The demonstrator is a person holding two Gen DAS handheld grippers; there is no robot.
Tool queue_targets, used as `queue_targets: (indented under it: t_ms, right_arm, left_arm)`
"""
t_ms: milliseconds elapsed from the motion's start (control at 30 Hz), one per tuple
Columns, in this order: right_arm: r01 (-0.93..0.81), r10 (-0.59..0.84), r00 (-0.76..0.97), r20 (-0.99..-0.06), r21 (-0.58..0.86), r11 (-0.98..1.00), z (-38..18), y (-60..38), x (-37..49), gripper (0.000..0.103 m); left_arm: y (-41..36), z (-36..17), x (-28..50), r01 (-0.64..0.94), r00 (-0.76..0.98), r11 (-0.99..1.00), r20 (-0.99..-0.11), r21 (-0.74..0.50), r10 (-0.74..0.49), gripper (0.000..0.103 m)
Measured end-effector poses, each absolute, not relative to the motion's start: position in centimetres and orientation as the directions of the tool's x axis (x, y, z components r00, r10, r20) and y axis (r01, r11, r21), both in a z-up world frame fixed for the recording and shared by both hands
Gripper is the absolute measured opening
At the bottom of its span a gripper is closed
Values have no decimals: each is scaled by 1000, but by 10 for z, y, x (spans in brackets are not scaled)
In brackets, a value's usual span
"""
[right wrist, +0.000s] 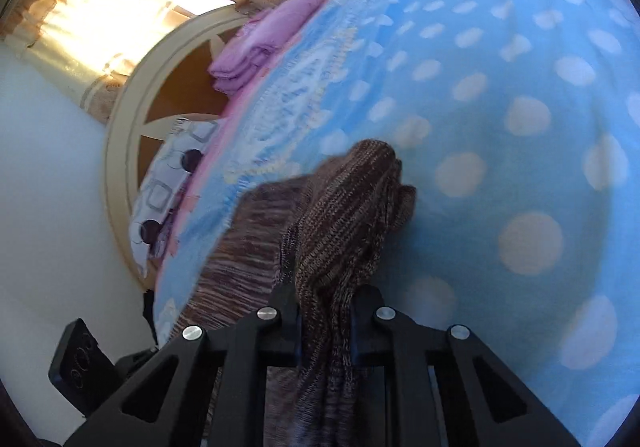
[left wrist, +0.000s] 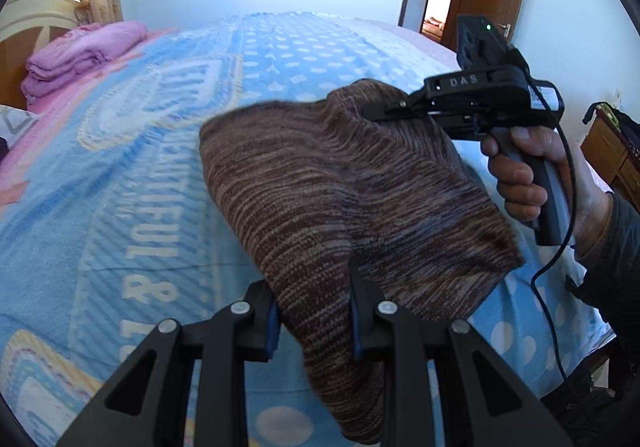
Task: Fold small clothes
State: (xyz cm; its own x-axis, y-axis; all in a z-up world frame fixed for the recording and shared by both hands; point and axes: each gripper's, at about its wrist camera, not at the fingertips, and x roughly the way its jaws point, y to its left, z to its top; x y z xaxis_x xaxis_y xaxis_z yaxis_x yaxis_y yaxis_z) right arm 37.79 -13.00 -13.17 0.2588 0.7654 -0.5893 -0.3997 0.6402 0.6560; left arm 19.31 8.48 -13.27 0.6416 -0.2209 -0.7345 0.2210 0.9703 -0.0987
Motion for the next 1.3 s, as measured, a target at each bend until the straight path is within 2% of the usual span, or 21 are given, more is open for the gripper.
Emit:
queue_targets:
  t_ms: [300, 633, 933, 1300]
  right_arm:
    - [-499, 781, 243, -575, 616, 609, -99, -69, 375, 15]
    - [-538, 741, 183, -646, 565, 625, -116, -4, 379, 15]
    - [-545, 735, 165, -658, 560, 624, -126, 12, 382, 15]
    - [-476, 714, 191, -674, 572, 668, -154, -23, 377, 20]
  left_arm:
    - [123, -112, 171, 134, 686, 989, -714, -61, -138, 28]
    - [139, -142, 160, 79, 664, 996, -743, -43, -85, 28]
    - [140, -151, 156, 77, 655, 996, -751, -42, -82, 29]
    - [141, -159, 165, 45, 664, 999, -747, -9, -37, 44]
